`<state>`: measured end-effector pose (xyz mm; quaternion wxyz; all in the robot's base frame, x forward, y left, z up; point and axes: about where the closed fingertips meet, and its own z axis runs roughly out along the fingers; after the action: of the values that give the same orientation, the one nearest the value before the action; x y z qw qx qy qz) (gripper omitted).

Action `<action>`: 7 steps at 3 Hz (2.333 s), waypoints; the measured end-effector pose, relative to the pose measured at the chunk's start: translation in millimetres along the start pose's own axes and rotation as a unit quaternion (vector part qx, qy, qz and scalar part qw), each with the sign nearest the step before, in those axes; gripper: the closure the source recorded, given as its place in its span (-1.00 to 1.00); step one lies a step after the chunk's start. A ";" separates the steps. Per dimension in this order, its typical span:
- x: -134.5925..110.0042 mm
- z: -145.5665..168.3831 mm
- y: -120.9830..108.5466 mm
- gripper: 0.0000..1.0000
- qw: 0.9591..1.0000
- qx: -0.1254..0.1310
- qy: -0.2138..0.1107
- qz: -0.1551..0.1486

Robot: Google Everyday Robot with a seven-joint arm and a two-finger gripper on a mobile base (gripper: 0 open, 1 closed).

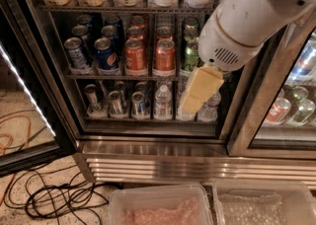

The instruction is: Pick orange can from top shelf of fridge

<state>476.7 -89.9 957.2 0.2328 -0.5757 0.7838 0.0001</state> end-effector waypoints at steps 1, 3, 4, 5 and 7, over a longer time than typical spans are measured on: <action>-31.5 23.0 4.7 -1.00 0.999 -0.030 -0.031 0.018; -52.4 43.7 17.6 -1.00 0.998 -0.035 -0.050 0.029; -86.0 75.3 29.6 -1.00 0.995 -0.017 -0.076 0.065; -115.3 95.6 41.2 -1.00 0.985 -0.013 -0.120 0.125; -127.2 98.4 36.6 -1.00 0.980 0.002 -0.131 0.152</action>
Offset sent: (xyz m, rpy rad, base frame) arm 0.0104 0.0321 -0.0092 0.0757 0.0396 -0.0025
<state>508.7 63.6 906.2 0.3320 -0.4447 0.8247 0.1092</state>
